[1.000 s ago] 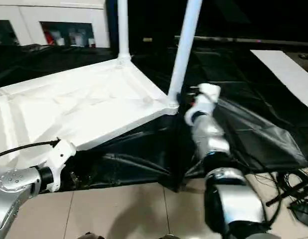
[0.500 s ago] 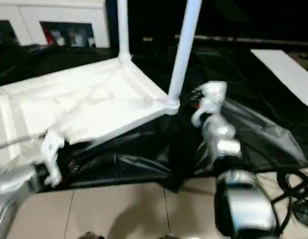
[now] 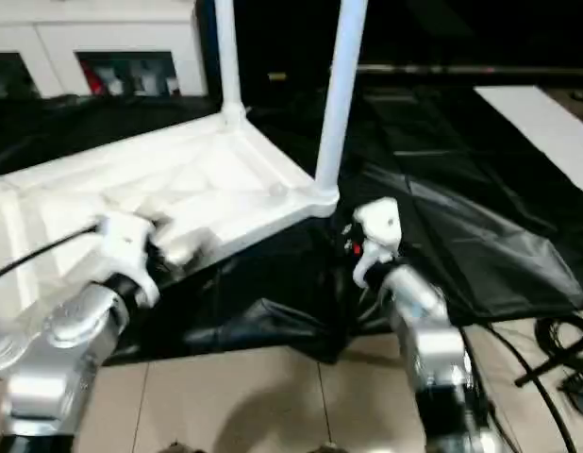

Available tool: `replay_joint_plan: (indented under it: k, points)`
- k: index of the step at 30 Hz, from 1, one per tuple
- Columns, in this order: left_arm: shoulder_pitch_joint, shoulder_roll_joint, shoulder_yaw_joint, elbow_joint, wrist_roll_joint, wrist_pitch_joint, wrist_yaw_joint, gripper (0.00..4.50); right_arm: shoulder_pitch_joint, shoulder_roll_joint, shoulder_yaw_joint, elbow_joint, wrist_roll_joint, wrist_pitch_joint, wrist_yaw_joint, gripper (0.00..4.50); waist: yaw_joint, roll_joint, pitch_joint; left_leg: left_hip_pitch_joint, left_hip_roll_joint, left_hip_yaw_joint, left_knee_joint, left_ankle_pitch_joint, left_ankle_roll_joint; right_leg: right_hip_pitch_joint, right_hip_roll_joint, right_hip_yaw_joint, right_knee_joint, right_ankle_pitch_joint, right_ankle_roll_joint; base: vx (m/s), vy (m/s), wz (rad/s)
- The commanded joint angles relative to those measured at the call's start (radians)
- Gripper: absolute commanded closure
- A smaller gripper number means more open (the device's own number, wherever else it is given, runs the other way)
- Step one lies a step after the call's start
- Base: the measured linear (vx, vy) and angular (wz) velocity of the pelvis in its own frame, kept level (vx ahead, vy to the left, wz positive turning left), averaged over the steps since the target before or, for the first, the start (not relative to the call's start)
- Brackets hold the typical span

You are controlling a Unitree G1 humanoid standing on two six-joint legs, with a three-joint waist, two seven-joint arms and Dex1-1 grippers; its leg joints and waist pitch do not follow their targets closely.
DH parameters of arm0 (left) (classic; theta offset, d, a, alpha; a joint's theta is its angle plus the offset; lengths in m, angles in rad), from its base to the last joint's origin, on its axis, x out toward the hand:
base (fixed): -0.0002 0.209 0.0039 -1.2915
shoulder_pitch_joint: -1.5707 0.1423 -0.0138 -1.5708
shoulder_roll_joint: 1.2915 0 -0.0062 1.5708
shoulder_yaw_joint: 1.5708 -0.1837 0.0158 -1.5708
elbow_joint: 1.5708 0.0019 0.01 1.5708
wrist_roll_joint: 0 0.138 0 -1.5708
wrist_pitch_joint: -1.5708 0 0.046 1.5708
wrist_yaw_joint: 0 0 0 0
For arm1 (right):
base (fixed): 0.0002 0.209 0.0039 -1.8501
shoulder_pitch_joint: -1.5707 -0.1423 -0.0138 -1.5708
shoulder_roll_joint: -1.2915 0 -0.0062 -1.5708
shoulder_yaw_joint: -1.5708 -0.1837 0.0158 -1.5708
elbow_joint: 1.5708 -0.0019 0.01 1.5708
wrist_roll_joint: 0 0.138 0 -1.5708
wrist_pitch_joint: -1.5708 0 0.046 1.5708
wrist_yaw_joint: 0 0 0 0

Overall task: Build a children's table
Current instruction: Rotate table base

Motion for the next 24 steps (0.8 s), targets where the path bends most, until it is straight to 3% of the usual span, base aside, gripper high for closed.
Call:
replay_joint_plan:
  k: [1, 2, 3, 4, 6, 7, 9, 10, 11, 12, 13, 14, 15, 16, 17, 18, 19, 21, 22, 23, 24]
  points:
    - [-0.003, -0.009, 0.019, 0.019, 0.012, -0.030, 0.068, 0.05, -0.024, 0.004, -0.009, -0.036, -0.022, 0.020, -0.060, 0.75, 0.004, -0.009, -0.064, 0.006, 0.006, -0.010, -0.063, -0.290, 0.000, 0.036, -0.043, 0.031, -0.102, -0.379, -0.079, 0.000, 0.000, 0.00]
    - [-0.005, -0.013, 0.020, 0.024, 0.004, -0.028, 0.068, 0.05, -0.027, 0.007, -0.009, -0.034, -0.010, 0.022, -0.058, 0.75, 0.003, -0.007, -0.063, 0.008, 0.007, -0.010, -0.063, -0.301, 0.001, 0.032, -0.042, 0.031, -0.104, -0.390, -0.076, 0.000, 0.000, 0.00]
    - [-0.021, -0.034, 0.004, 0.049, 0.009, -0.037, 0.073, 0.05, -0.037, 0.030, -0.017, -0.055, 0.033, 0.087, -0.076, 0.75, -0.001, -0.021, -0.062, 0.007, 0.008, -0.008, -0.063, -0.311, 0.006, 0.030, -0.039, 0.031, -0.108, -0.401, -0.067, 0.000, 0.000, 0.00]
    - [-0.031, -0.040, -0.009, 0.052, 0.017, -0.031, 0.077, 0.05, -0.045, 0.036, -0.020, -0.058, 0.036, 0.105, -0.089, 0.75, -0.001, -0.023, -0.062, 0.006, 0.006, -0.009, -0.064, -0.302, 0.011, 0.031, -0.038, 0.032, -0.105, -0.397, -0.064, 0.000, 0.000, 0.00]
    - [-0.044, -0.048, -0.021, 0.055, 0.032, -0.023, 0.085, 0.05, -0.052, 0.037, -0.023, -0.067, 0.033, 0.125, -0.102, 0.75, 0.003, -0.009, -0.067, 0.008, 0.013, -0.015, -0.067, -0.282, 0.002, 0.029, -0.040, 0.034, -0.100, -0.327, -0.075, 0.000, 0.000, 0.00]
    - [-0.048, -0.060, -0.023, 0.055, 0.036, -0.015, 0.096, 0.05, -0.051, 0.037, -0.020, -0.080, 0.042, 0.138, -0.088, 0.75, 0.004, -0.016, -0.070, 0.011, 0.017, -0.013, -0.065, -0.268, 0.002, 0.029, -0.038, 0.035, -0.096, -0.265, -0.089, 0.000, 0.000, 0.00]
    - [-0.042, -0.083, -0.020, 0.059, 0.038, -0.002, 0.107, 0.05, -0.044, 0.043, -0.024, -0.110, 0.042, 0.155, -0.080, 0.75, 0.006, -0.018, -0.069, 0.003, 0.016, -0.014, -0.065, -0.232, 0.009, 0.037, -0.040, 0.036, -0.086, -0.193, -0.114, 0.000, 0.000, 0.00]
    - [-0.027, -0.086, -0.035, 0.058, 0.055, -0.012, 0.121, 0.05, -0.033, 0.055, -0.043, -0.130, 0.070, 0.180, -0.074, 0.75, 0.001, -0.044, -0.070, -0.002, 0.016, -0.009, -0.064, -0.221, 0.018, 0.040, -0.040, 0.036, -0.088, -0.186, -0.114, 0.000, 0.000, 0.00]
    - [-0.010, -0.075, -0.054, 0.053, 0.078, -0.029, 0.132, 0.05, -0.023, 0.062, -0.055, -0.142, 0.090, 0.199, -0.077, 0.75, 0.006, -0.026, -0.072, -0.001, 0.016, -0.012, -0.061, -0.186, 0.031, 0.041, -0.045, 0.039, -0.081, -0.150, -0.116, 0.000, 0.000, 0.00]
    - [-0.006, -0.071, -0.057, 0.050, 0.083, -0.032, 0.133, 0.05, -0.021, 0.061, -0.055, -0.144, 0.089, 0.201, -0.079, 0.75, 0.006, -0.025, -0.073, -0.002, 0.017, -0.013, -0.062, -0.176, 0.032, 0.043, -0.045, 0.038, -0.080, -0.136, -0.116, 0.000, 0.000, 0.00]
    - [0.007, -0.063, -0.051, 0.043, 0.086, -0.027, 0.139, 0.05, -0.017, 0.061, -0.044, -0.151, 0.074, 0.205, -0.089, 0.75, 0.011, 0.006, -0.075, 0.003, 0.017, -0.018, -0.062, -0.169, 0.023, 0.041, -0.045, 0.038, -0.074, -0.105, -0.122, 0.000, 0.000, 0.00]
    - [0.021, -0.066, -0.032, 0.035, 0.065, -0.018, 0.135, 0.05, -0.019, 0.062, -0.033, -0.165, 0.068, 0.210, -0.091, 0.75, 0.007, 0.012, -0.075, 0.004, 0.017, -0.017, -0.061, -0.171, 0.017, 0.039, -0.041, 0.036, -0.079, -0.085, -0.124, 0.000, 0.000, 0.00]
    - [0.035, -0.067, -0.019, 0.027, 0.048, -0.008, 0.126, 0.05, -0.017, 0.065, -0.027, -0.184, 0.071, 0.207, -0.089, 0.75, 0.002, -0.003, -0.075, 0.000, 0.015, -0.016, -0.062, -0.179, 0.012, 0.046, -0.039, 0.036, -0.077, -0.064, -0.133, 0.000, 0.000, 0.00]
    - [0.047, -0.061, -0.021, 0.023, 0.050, -0.012, 0.119, 0.05, -0.010, 0.070, -0.032, -0.200, 0.089, 0.209, -0.082, 0.75, 0.002, -0.011, -0.075, 0.001, 0.014, -0.013, -0.061, -0.186, 0.013, 0.047, -0.040, 0.037, -0.078, -0.066, -0.139, 0.000, 0.000, 0.00]
    - [0.057, -0.054, -0.025, 0.019, 0.037, -0.012, 0.094, 0.05, 0.000, 0.072, -0.033, -0.204, 0.099, 0.212, -0.075, 0.75, 0.003, -0.008, -0.072, 0.000, 0.013, -0.013, -0.062, -0.203, 0.018, 0.047, -0.043, 0.038, -0.081, -0.098, -0.139, 0.000, 0.000, 0.00]
    - [0.069, -0.050, -0.028, 0.012, 0.009, -0.003, 0.056, 0.05, 0.010, 0.070, -0.030, -0.204, 0.097, 0.217, -0.070, 0.75, 0.008, -0.023, -0.070, 0.000, 0.013, -0.012, -0.063, -0.217, 0.021, 0.046, -0.049, 0.038, -0.083, -0.158, -0.134, 0.000, 0.000, 0.00]
    - [0.084, -0.042, -0.028, -0.006, -0.032, -0.009, 0.005, 0.05, 0.015, 0.064, -0.021, -0.199, 0.087, 0.220, -0.063, 0.75, 0.009, -0.015, -0.070, 0.002, 0.014, -0.012, -0.064, -0.224, 0.018, 0.043, -0.048, 0.039, -0.086, -0.183, -0.132, 0.000, 0.000, 0.00]
    - [0.146, 0.036, -0.037, -0.088, -0.147, 0.013, -0.175, 0.05, 0.031, 0.050, 0.019, -0.231, 0.081, 0.226, -0.018, 0.75, 0.007, -0.031, -0.064, 0.002, 0.017, -0.012, -0.070, -0.267, 0.005, 0.036, -0.047, 0.038, -0.094, -0.278, -0.113, 0.000, 0.000, 0.00]
    - [0.146, 0.036, -0.037, -0.088, -0.147, 0.013, -0.175, 0.05, 0.031, 0.050, 0.019, -0.231, 0.081, 0.226, -0.018, 0.75, 0.012, -0.028, -0.066, 0.003, 0.017, -0.016, -0.069, -0.263, 0.000, 0.037, -0.052, 0.038, -0.089, -0.285, -0.111, 0.000, 0.000, 0.00]
    - [0.165, 0.132, -0.061, -0.108, -0.181, 0.073, -0.298, 0.05, 0.033, 0.036, 0.020, -0.234, 0.117, 0.238, 0.035, 0.75, 0.009, -0.022, -0.061, 0.003, 0.018, -0.015, -0.074, -0.281, -0.003, 0.030, -0.045, 0.039, -0.092, -0.293, -0.100, 0.000, 0.000, 0.00]
    - [0.172, 0.164, -0.067, -0.109, -0.190, 0.093, -0.336, 0.05, 0.036, 0.034, 0.020, -0.231, 0.127, 0.242, 0.049, 0.75, 0.011, -0.018, -0.061, 0.010, 0.017, -0.017, -0.075, -0.310, -0.007, 0.025, -0.043, 0.039, -0.091, -0.310, -0.094, 0.000, 0.000, 0.00]
